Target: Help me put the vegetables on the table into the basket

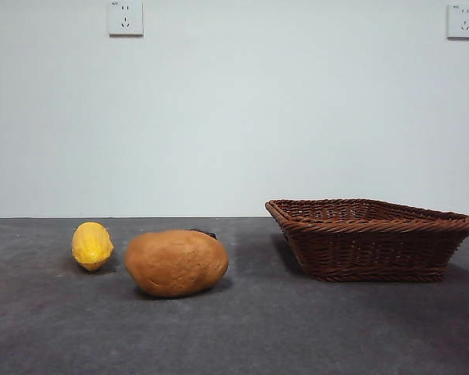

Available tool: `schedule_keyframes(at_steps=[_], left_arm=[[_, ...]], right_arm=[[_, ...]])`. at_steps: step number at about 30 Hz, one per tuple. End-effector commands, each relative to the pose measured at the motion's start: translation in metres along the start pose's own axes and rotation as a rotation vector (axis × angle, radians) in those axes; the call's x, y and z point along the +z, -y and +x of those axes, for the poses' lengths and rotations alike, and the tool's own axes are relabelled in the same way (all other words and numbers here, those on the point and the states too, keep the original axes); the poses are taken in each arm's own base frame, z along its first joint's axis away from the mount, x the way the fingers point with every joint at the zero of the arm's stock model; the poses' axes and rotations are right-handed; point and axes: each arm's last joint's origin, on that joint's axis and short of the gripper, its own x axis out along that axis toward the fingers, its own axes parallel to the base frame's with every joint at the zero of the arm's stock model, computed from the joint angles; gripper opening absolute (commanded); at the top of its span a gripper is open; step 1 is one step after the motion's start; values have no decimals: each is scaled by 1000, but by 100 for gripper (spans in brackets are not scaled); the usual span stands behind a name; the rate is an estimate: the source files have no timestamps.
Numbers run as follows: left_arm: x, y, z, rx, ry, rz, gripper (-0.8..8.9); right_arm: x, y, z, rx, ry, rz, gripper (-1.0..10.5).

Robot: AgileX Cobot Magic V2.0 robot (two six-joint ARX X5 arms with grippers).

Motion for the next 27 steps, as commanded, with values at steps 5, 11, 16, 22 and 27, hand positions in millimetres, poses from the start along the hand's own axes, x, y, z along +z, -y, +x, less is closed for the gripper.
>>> schedule_keyframes(at_steps=[5,11,16,22,27], left_arm=[[3,2,-1,-56,15,-6,-4],[27,4,-7,-118,119,1,-5],[46,6,-12,-133,162,6,-5],[66,6,-11,-136,137,-3,-5],[82,7,-5,-135,87,-24,-5]], right_arm=[[8,-3,-3,68,6,301,-16],[37,-9,-15,152,71,379,-16],[64,-13,-24,173,118,386,-16],[92,-19,-26,233,92,376,-16],[113,-25,-20,287,-1,367,-16]])
